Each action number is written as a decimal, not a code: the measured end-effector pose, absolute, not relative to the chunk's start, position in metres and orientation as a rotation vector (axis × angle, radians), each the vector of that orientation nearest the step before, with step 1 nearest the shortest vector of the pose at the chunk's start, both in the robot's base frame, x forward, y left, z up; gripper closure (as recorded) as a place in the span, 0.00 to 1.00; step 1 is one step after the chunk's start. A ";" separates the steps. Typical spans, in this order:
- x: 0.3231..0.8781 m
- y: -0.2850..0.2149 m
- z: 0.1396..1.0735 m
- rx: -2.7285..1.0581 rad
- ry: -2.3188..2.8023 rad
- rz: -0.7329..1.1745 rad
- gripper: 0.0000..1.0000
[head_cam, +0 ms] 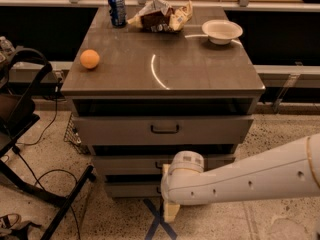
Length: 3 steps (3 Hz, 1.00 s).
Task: Open middle drawer
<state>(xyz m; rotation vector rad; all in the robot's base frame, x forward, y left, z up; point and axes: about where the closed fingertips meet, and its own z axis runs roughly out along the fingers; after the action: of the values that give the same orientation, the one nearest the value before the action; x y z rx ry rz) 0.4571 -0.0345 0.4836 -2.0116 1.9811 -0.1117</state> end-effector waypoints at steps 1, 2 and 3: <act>0.486 -0.022 0.420 -2.045 2.074 -0.124 0.00; 0.485 -0.022 0.419 -2.045 2.077 -0.123 0.00; 0.495 -0.028 0.424 -2.026 2.059 -0.179 0.00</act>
Offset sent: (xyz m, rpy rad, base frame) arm 0.0409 0.0144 -0.0855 -0.0993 0.0775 -0.0727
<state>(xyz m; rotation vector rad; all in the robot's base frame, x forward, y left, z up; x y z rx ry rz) 0.4951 -0.0278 0.4236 -2.0261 2.0588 -0.1791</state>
